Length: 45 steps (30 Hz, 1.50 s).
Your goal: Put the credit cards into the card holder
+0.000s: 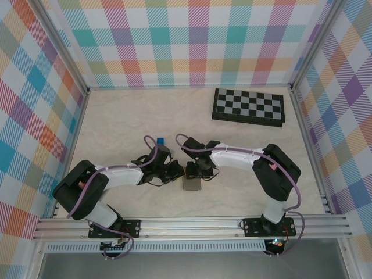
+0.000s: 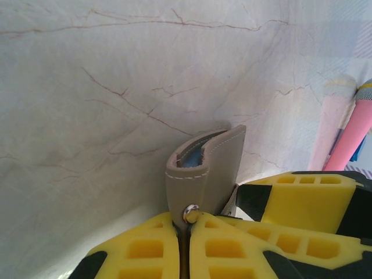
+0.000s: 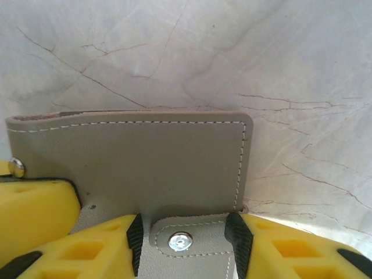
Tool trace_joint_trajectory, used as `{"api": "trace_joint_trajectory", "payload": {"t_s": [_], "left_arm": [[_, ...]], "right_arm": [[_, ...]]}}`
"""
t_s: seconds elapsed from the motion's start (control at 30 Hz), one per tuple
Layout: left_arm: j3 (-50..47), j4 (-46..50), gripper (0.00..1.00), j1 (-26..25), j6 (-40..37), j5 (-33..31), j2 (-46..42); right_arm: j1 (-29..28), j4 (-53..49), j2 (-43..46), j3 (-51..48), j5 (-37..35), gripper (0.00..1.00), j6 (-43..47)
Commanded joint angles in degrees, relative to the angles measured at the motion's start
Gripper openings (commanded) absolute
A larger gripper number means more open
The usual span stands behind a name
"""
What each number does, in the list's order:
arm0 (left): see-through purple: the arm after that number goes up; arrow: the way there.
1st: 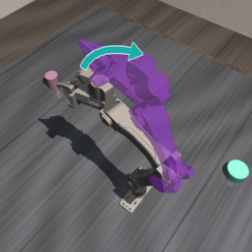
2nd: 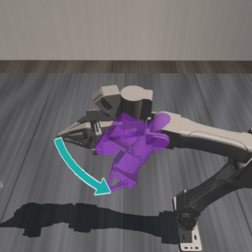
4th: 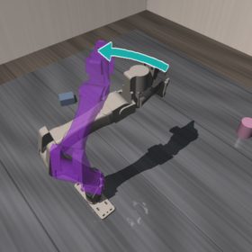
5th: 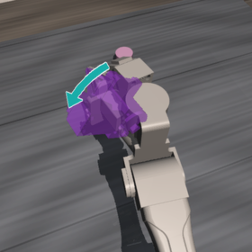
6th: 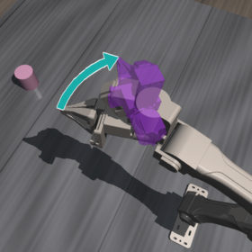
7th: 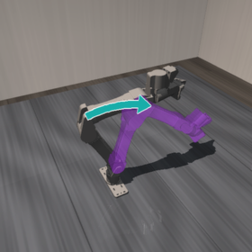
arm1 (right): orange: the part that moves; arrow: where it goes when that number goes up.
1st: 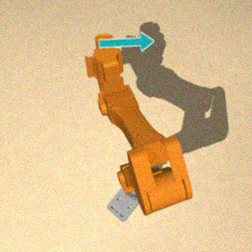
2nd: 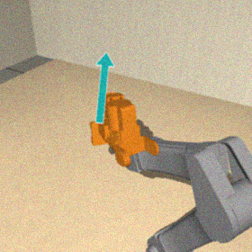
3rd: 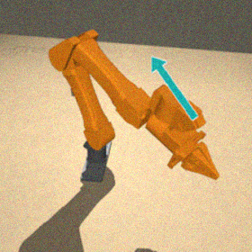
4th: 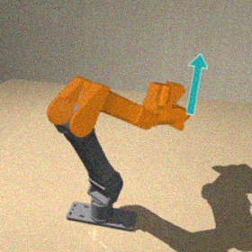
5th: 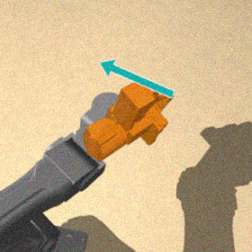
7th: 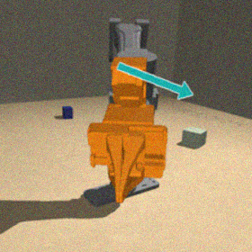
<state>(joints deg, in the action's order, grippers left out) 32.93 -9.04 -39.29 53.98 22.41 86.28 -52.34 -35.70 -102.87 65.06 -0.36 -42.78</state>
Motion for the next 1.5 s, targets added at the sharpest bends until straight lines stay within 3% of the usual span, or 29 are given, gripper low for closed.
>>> {"api": "trace_joint_trajectory", "payload": {"t_s": [0.0,0.17,0.33,0.7,1.0,1.1,1.23,1.37,1.47], "left_arm": [[1.2,-0.6,0.0,-0.26,-0.84,-0.58,-1.54],[1.11,3.43,0.0,-0.13,-2.04,-3.16,-2.43],[-0.15,3.8,0.0,-0.18,-2.73,-3.77,-2.78],[0.99,3.59,0.0,-0.17,-4.27,-1.7,-0.27],[3.23,5.87,0.02,-0.43,-7.13,-0.34,1.44],[4.82,9.29,0.1,-0.57,-8.78,-0.96,1.1],[7.6,18.47,0.41,-1.18,-10.63,-7.52,-3.46],[10.23,29.48,0.65,-1.22,-12.05,-16.35,-10.06],[13.11,37.05,0.71,-1.05,-13.02,-22.01,-14.31]], "right_arm": [[-1.66,-6.93,-3.39,1.15,-3.91,0.43,1.03],[-1.98,-13.22,-2.52,0.45,-12.23,0.22,-1.88],[0.02,-12.9,1.79,-2.87,-13.6,0.15,-2.74],[2.41,-11.91,2.19,-4.69,-12.37,0.25,-2.12],[2.47,-13.83,1.26,-3.16,-12.78,0.26,-1.53],[2.54,-14.97,4.39,-2.29,-14.07,0.28,-1.59],[2.97,-14.97,10.74,-2.17,-15.28,0.35,-1.51],[3.81,-12.35,17.16,-3.86,-15.14,0.44,-2.03],[4.12,-10.31,20.64,-4.58,-14.76,0.47,-2.34]]}}
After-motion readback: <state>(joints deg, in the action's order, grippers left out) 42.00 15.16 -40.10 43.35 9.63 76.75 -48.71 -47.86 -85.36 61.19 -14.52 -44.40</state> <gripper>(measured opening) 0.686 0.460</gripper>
